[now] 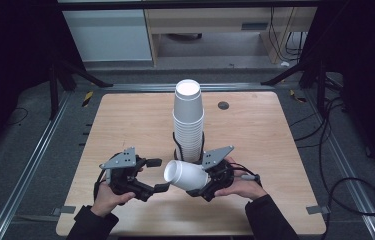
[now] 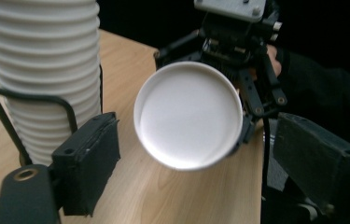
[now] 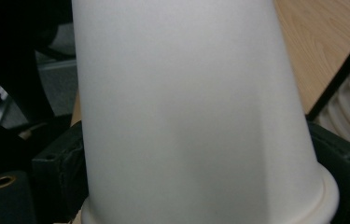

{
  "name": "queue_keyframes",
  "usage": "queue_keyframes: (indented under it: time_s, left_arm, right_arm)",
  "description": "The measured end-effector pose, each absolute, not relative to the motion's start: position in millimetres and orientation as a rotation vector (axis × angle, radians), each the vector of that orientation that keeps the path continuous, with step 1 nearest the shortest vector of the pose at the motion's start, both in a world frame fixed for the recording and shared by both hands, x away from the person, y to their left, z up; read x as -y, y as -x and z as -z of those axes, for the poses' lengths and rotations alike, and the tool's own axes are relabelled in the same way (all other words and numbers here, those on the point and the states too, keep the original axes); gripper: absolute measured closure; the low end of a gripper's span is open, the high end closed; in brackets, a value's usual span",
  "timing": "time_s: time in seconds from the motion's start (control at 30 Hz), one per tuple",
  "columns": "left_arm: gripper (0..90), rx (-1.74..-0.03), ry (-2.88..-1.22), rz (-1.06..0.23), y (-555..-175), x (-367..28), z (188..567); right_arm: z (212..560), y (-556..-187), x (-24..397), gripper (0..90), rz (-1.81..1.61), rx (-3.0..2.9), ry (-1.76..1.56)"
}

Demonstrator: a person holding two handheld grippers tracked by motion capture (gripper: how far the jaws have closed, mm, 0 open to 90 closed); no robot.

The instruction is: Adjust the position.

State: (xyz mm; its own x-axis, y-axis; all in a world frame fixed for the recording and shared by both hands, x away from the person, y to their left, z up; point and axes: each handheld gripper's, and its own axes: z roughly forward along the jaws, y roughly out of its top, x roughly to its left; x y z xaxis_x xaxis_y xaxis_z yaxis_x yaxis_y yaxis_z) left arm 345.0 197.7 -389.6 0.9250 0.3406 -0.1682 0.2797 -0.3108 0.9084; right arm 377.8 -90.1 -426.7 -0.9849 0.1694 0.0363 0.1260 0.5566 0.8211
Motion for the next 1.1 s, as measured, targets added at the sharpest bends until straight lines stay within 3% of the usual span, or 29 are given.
queue_keyframes:
  time_s: [0.63, 1.1]
  left_arm:
    - [8.9, -0.432, -2.181, -0.005, -350.2, -169.2, 419.8]
    - [21.0, -0.424, -2.178, -0.004, -349.2, -167.7, 420.8]
  right_arm:
    - [441.5, -367.3, 62.5, 9.1, -1.121, -2.819, -0.135]
    - [441.4, -364.4, 54.5, 8.8, -1.128, -2.822, -0.109]
